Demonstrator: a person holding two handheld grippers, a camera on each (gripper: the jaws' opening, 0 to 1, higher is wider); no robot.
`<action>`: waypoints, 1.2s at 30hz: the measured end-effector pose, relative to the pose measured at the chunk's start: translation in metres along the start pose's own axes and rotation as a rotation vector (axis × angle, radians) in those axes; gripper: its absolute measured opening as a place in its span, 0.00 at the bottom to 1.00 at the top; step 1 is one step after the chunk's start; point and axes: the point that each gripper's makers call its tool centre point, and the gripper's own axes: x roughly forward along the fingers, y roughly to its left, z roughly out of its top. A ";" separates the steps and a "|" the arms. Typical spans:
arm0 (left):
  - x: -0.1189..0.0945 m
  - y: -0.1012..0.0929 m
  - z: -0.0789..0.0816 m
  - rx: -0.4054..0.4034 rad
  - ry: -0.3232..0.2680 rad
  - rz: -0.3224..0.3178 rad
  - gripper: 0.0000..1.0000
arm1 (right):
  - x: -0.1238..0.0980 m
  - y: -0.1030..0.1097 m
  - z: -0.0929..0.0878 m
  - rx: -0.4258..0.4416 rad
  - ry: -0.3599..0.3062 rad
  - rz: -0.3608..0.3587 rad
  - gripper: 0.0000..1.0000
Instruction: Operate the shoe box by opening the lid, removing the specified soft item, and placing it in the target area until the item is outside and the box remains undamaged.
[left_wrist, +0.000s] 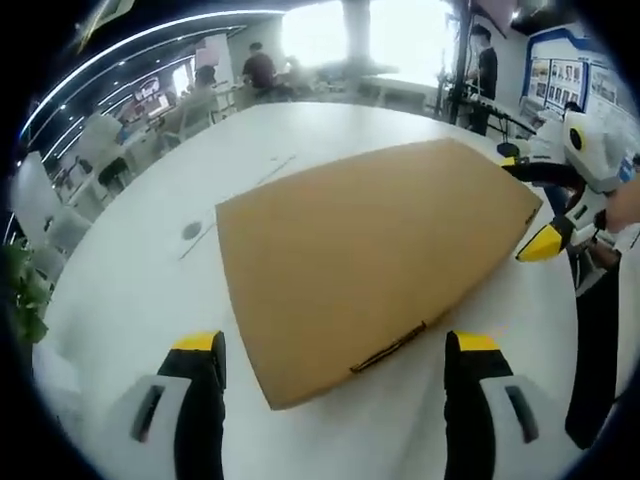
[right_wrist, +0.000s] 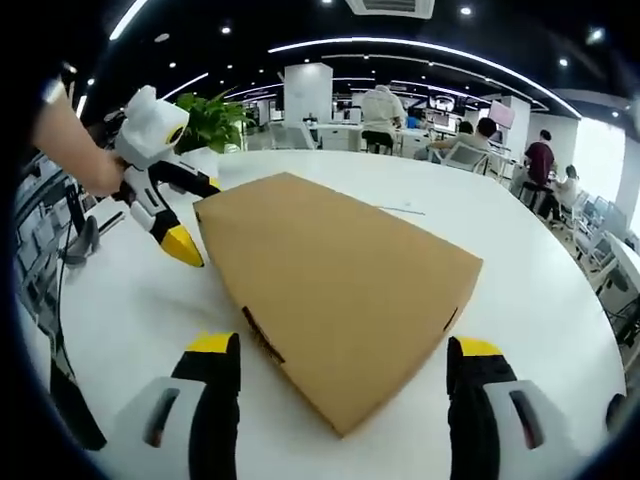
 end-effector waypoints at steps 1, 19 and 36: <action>0.000 -0.002 0.001 0.006 -0.003 -0.003 0.93 | 0.000 0.000 0.001 0.002 -0.002 0.001 0.85; 0.001 -0.005 0.004 -0.063 -0.030 0.004 0.84 | 0.010 0.000 0.002 0.013 0.032 -0.002 0.89; 0.002 -0.005 0.004 -0.085 -0.020 0.013 0.83 | 0.015 0.000 -0.004 0.036 0.163 -0.009 0.87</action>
